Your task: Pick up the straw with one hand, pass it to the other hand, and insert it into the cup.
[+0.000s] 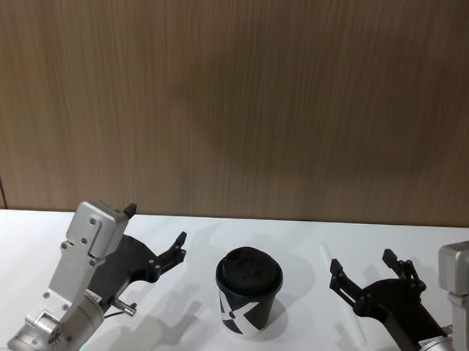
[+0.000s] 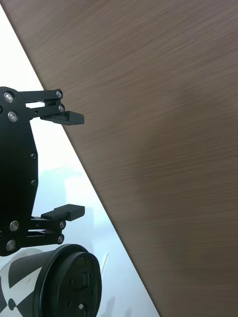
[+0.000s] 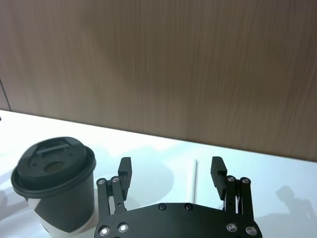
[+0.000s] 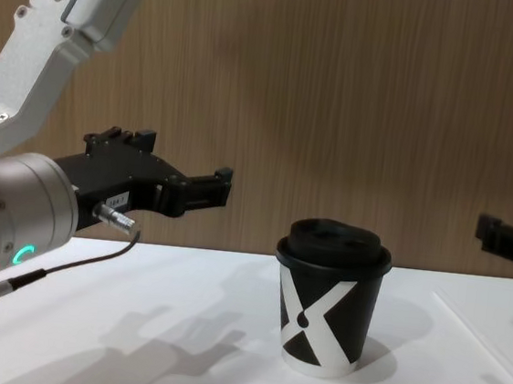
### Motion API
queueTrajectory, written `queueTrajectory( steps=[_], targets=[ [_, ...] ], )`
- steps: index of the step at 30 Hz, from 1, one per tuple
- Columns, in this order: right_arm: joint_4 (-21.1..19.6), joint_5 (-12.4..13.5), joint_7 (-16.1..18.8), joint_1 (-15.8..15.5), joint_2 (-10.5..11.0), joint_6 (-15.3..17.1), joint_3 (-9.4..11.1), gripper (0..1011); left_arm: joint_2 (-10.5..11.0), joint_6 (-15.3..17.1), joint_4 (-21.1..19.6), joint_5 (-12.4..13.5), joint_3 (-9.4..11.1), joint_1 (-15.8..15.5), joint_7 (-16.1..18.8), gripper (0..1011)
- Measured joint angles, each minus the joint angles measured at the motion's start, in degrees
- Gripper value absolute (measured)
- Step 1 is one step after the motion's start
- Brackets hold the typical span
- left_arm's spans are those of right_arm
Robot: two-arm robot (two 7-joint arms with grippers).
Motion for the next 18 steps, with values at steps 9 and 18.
queueTrajectory(
  steps=[9, 18],
  targets=[
    [0.9, 0.5, 0.0, 0.0, 0.4, 3.5, 0.8, 1001, 0.0, 0.0, 0.0, 0.0, 0.0, 0.0, 0.0, 1003],
    [3.4, -0.9, 1.9, 0.4, 1.6, 2.3, 0.3, 1001, 0.0, 0.0, 0.0, 0.0, 0.0, 0.0, 0.0, 1003]
  ],
)
